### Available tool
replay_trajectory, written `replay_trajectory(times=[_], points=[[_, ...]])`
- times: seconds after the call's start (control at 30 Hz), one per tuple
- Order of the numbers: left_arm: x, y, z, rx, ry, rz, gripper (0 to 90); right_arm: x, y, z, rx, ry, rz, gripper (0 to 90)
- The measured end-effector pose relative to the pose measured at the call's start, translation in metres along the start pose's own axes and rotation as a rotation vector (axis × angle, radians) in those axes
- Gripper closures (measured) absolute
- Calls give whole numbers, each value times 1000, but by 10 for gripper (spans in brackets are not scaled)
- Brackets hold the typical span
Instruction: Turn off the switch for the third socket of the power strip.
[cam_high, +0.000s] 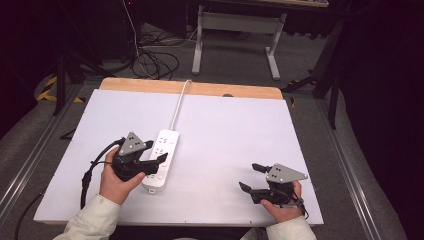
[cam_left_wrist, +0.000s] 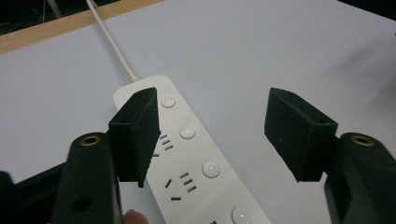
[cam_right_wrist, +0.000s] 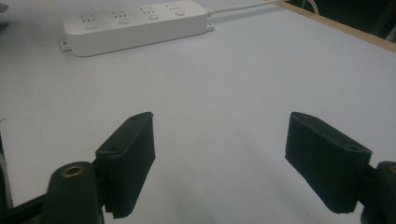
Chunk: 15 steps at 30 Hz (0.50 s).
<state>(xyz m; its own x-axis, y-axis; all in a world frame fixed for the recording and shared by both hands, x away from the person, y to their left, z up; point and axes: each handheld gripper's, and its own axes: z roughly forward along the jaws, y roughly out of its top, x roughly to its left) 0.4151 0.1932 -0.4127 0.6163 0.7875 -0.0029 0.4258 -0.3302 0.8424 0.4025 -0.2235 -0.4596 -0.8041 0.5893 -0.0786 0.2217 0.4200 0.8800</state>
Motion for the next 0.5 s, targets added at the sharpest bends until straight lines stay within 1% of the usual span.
replay_trajectory(times=[0.03,0.07,0.1,0.13,0.2,0.27,0.3,0.33,0.37,0.4,0.47,0.5], points=[[0,0,1,-1,1,2,439,0,0,0,-1,1,-1,242],[1,0,1,0,5,3,439,0,0,0,-1,1,-1,242],[2,-1,2,4,-7,3,480,0,0,0,-2,2,-1,242],[3,-1,3,11,-23,-5,570,0,0,0,-2,1,-2,242],[4,-1,6,21,-29,-21,664,0,0,0,-3,2,-1,242],[5,-2,8,34,-23,-32,759,0,0,0,-3,3,-2,242],[5,-2,9,36,-27,-40,759,0,0,0,-3,3,-2,242],[6,-1,10,43,-18,-35,825,0,0,0,-4,3,-2,243],[6,-1,11,44,-31,-46,863,0,0,0,-4,3,-2,243],[7,-1,12,54,-31,-43,890,0,0,0,-3,3,-3,242],[7,-2,14,66,-39,-52,894,0,0,0,-3,4,-3,243],[8,-2,15,74,-38,-38,895,0,0,0,-4,4,-4,242]])
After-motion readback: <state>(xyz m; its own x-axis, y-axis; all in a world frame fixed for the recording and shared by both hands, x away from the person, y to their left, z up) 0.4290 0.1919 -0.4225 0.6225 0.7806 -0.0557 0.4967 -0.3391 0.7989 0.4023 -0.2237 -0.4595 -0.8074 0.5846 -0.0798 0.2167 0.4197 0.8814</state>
